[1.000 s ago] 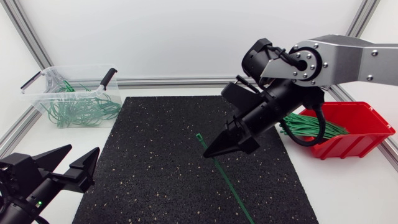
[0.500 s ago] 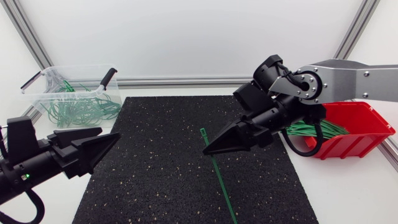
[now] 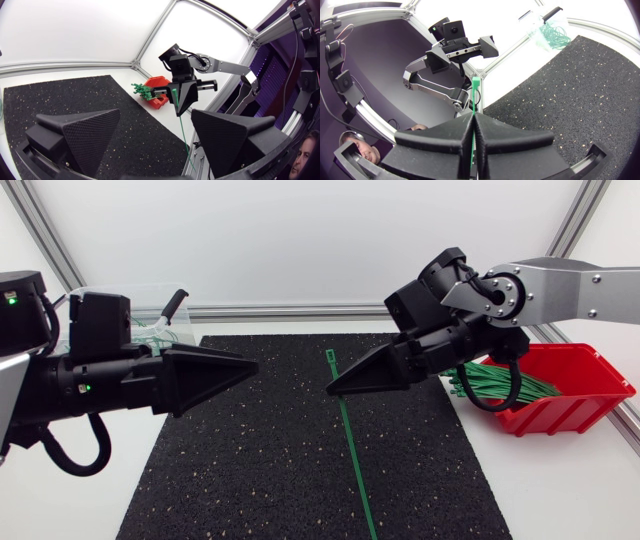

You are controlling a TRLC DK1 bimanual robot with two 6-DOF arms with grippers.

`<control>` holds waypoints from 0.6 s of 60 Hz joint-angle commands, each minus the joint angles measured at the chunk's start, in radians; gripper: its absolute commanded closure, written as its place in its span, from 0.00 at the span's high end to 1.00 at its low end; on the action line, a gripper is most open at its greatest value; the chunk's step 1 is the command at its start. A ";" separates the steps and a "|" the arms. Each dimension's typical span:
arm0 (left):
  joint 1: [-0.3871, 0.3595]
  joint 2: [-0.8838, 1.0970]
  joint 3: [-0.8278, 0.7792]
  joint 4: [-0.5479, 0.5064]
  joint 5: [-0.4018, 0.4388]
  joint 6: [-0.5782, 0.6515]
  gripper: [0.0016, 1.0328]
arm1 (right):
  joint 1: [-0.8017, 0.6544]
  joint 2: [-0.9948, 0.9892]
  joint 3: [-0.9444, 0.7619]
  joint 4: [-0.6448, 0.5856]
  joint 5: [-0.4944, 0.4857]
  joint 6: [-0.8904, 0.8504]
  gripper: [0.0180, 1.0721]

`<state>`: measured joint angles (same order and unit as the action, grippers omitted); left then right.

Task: Take a green cable tie from the red box, thread the tail through the head to close it, then place it in the transparent bin on the left.

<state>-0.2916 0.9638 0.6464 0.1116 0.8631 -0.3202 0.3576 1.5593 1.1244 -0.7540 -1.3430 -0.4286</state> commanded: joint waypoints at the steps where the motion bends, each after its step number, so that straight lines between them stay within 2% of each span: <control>1: -0.046 0.058 0.044 0.031 0.016 -0.026 0.96 | -0.009 0.033 0.023 -0.001 -0.025 0.027 0.05; 22: -0.150 0.214 0.150 0.074 0.116 -0.083 0.96 | -0.019 0.047 0.034 0.001 -0.062 0.033 0.05; 36: -0.176 0.320 0.202 0.186 0.154 -0.172 0.96 | -0.020 0.035 0.028 0.002 -0.070 0.033 0.05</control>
<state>-0.4572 1.2488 0.8108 0.2611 0.9981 -0.4385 0.3439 1.5852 1.1358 -0.7540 -1.3937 -0.4141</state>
